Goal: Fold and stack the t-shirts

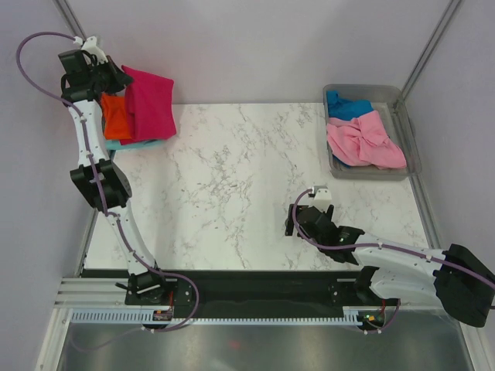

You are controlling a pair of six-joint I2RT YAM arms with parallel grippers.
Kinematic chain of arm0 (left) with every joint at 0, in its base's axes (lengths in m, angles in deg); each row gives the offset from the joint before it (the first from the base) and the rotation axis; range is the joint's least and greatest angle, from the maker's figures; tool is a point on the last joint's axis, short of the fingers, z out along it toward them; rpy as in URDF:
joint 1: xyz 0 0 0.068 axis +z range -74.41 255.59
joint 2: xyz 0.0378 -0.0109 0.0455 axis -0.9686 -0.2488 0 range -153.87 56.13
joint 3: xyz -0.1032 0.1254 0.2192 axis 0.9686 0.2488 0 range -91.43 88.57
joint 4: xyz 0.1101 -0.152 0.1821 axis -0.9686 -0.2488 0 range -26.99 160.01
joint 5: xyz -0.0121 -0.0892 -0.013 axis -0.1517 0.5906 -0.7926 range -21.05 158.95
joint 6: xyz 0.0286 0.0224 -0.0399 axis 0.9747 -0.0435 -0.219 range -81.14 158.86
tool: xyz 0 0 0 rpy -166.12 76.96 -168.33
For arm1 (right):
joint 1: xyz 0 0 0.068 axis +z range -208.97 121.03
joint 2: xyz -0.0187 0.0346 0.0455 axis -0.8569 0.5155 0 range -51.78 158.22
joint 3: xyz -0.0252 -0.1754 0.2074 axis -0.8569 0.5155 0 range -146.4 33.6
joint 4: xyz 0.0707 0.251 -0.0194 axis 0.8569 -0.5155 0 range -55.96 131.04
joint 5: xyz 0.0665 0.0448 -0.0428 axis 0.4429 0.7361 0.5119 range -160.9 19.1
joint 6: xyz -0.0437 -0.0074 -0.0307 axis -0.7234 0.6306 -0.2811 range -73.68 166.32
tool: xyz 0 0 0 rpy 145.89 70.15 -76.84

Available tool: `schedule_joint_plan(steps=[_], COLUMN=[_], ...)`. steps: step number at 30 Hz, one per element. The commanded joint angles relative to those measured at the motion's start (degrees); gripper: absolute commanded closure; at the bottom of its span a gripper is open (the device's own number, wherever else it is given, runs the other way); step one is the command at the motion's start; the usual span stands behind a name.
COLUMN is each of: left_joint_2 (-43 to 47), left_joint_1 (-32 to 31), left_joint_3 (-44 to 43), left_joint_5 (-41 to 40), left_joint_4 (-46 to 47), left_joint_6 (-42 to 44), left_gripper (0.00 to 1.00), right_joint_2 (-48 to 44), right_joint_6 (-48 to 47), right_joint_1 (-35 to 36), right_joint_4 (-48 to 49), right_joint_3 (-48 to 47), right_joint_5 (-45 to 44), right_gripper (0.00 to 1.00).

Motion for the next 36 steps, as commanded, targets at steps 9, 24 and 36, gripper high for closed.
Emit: schedule_joint_plan(steps=[9,24,36], left_joint_2=[-7.33,-17.00,-22.11], left_joint_1=[7.02,7.12,7.38], left_joint_3=[-2.07,1.80,2.59], left_joint_5=[-1.57,-23.79,-33.11], left_joint_4=[16.60,32.69,34.90], left_joint_6=[-2.65,2.52,5.25], left_gripper=[0.96,0.78,0.29], right_joint_2=[-0.83,2.51,4.36], right_joint_6=[-1.37,-2.16,-2.25], right_joint_1=[-4.34,-7.68,-9.70], right_joint_4=[4.79,5.76,5.76], right_joint_3=[1.84,0.87,0.08], right_joint_5=[6.72,10.59,12.26], right_gripper=[0.06,0.06,0.06])
